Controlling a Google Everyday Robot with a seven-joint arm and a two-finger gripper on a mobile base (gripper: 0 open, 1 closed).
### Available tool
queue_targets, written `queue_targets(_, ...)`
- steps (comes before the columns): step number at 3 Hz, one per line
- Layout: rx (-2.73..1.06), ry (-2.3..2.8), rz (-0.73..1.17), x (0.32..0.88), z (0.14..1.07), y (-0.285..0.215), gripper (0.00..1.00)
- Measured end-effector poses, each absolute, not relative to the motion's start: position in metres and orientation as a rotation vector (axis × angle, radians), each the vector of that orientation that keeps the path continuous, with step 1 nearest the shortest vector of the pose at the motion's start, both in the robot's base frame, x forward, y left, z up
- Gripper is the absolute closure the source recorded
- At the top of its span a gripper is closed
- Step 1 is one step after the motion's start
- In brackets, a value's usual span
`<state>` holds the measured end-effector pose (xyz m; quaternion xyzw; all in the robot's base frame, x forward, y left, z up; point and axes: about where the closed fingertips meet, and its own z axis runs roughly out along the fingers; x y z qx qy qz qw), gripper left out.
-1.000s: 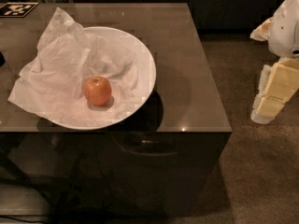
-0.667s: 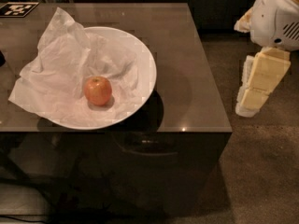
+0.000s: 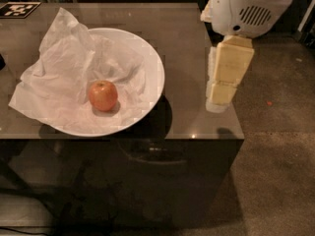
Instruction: Pick apple from white bowl
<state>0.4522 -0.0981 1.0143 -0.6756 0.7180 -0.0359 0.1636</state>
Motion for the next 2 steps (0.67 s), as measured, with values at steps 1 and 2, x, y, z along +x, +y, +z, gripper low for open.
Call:
queue_targets(1,-2.004,2.021,-0.062,0.4594,0.9985,-0.0717,0.0)
queue_targets(2,-2.023,2.007,-0.051,0.4633,0.9938,-0.0624,0.0)
